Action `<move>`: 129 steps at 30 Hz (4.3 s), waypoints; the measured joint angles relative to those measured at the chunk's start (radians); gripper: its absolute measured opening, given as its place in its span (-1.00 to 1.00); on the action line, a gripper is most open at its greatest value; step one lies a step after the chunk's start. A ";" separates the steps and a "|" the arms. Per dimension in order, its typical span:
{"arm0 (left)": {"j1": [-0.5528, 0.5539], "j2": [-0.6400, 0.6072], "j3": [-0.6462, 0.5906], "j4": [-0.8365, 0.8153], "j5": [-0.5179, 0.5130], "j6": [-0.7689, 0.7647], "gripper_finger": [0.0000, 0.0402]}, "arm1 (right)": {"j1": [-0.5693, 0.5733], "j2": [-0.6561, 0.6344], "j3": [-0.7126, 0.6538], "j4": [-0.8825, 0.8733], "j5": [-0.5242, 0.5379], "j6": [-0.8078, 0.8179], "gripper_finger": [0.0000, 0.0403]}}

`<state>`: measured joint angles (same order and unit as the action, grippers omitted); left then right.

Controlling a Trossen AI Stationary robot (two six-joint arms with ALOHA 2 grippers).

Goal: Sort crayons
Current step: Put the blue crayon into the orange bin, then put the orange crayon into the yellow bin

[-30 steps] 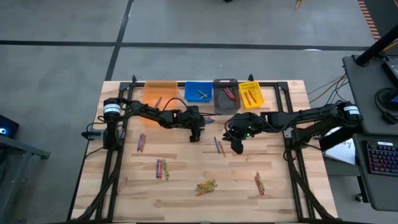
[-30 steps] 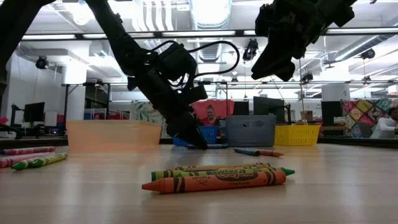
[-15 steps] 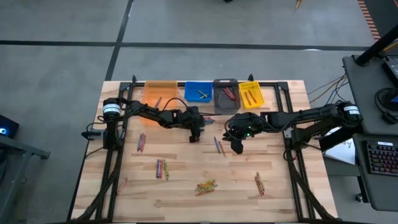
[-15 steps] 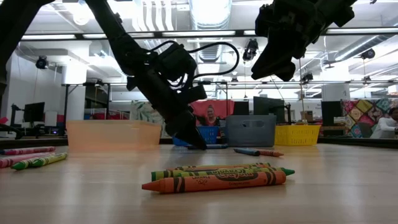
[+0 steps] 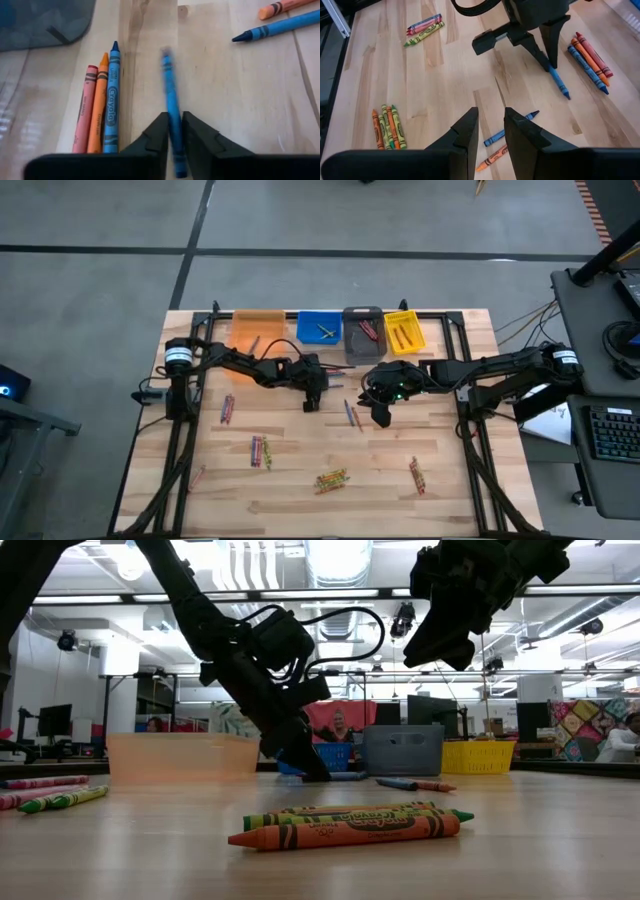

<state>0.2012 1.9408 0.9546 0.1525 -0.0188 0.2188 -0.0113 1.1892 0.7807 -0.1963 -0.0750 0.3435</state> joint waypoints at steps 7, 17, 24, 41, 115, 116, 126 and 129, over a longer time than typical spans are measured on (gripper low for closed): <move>-0.003 -0.006 -0.001 -0.006 -0.005 -0.016 -0.98 | 0.000 0.000 0.000 0.002 -0.001 0.004 -0.59; -0.008 -0.148 -0.005 -0.097 0.008 -0.014 -1.00 | 0.000 0.000 0.000 0.007 -0.002 -0.004 -0.59; 0.003 -0.313 -0.005 -0.264 -0.028 0.008 -1.00 | 0.000 0.000 0.000 0.009 -0.002 -0.015 -0.59; 0.367 -0.654 -0.043 -0.784 -0.336 -0.231 -1.00 | 0.000 0.000 0.001 0.031 0.039 -0.002 -0.59; 0.106 -0.622 -0.022 -0.322 -0.293 -0.077 -0.56 | 0.337 0.143 0.082 -0.678 -0.333 1.105 -0.59; 0.106 -0.622 -0.022 -0.322 -0.293 -0.077 -0.56 | 0.352 0.143 0.082 -0.696 -0.332 1.114 -0.59; 0.106 -0.623 -0.022 -0.326 -0.293 -0.092 -0.56 | 0.482 0.145 0.082 -0.728 -0.309 1.190 -0.59; 0.106 -0.623 -0.022 -0.325 -0.289 -0.106 -0.56 | 0.514 0.150 0.081 -0.727 -0.293 1.204 -0.59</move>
<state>0.3073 1.3182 0.9325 -0.1726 -0.3081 0.1131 0.5026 1.3394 0.8620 -0.9234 -0.3682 1.5472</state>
